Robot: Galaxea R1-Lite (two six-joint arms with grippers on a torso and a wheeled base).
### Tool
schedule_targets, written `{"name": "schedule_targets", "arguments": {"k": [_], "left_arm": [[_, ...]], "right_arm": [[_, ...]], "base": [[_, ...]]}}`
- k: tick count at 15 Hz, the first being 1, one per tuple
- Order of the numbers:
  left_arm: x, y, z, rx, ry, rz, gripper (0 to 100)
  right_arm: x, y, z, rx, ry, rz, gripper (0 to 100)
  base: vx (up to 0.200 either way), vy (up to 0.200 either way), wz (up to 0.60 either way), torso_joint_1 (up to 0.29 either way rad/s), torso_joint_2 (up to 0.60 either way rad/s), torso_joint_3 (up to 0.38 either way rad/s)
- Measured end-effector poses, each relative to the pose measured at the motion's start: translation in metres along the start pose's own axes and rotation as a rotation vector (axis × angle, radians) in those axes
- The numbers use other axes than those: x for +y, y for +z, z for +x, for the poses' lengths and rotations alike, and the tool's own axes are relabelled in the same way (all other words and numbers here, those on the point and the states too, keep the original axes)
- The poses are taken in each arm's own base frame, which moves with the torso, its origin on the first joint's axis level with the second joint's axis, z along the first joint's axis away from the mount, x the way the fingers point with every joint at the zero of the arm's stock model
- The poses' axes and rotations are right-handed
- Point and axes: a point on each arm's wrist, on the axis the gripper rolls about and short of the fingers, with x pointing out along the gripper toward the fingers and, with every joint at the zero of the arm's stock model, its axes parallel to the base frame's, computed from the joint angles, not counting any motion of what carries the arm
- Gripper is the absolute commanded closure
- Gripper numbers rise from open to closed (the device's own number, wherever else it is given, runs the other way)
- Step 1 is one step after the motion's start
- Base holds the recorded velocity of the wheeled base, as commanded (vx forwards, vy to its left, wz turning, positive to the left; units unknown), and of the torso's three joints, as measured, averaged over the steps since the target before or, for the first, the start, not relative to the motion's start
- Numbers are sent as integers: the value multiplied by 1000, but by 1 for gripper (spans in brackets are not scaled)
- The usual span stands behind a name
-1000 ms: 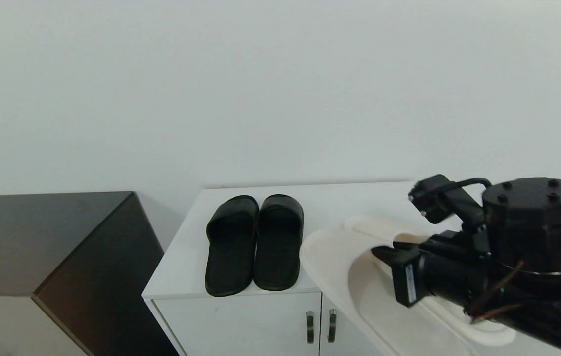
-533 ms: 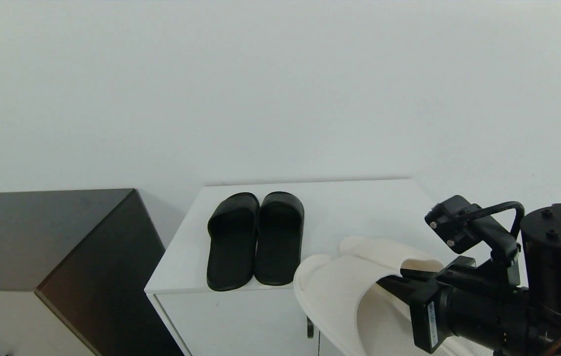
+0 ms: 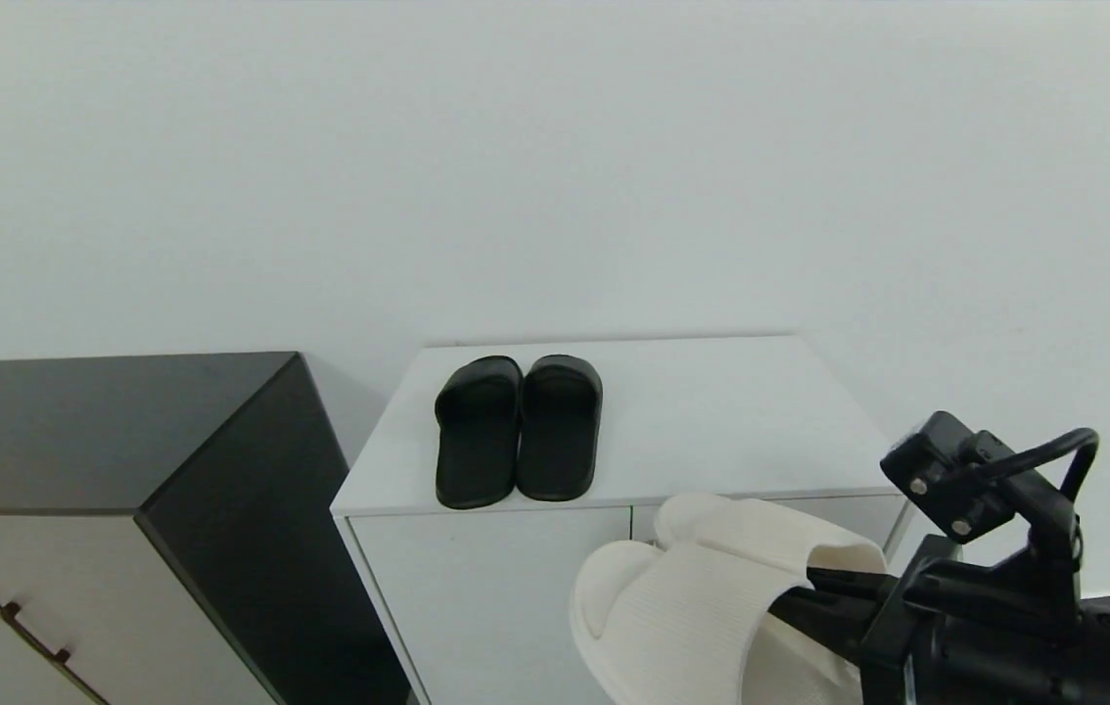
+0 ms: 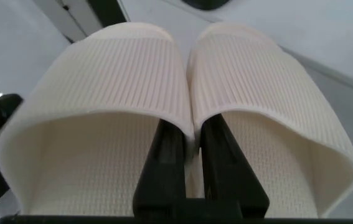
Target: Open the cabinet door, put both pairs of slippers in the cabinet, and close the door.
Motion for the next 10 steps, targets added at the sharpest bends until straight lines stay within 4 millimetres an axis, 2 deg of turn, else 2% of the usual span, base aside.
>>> {"name": "schedule_targets", "arguments": {"k": [7,10], "left_arm": [[0,0,0,0,0,0,100],[0,0,0,0,0,0,100]], "right_arm": [[-2,-8,-10,13,37,-28,100],[-3,-10,-11,17,36,-31,100]], "base": [[0,0,0,-4,8,7],[0,0,0,-173,426,235]]}}
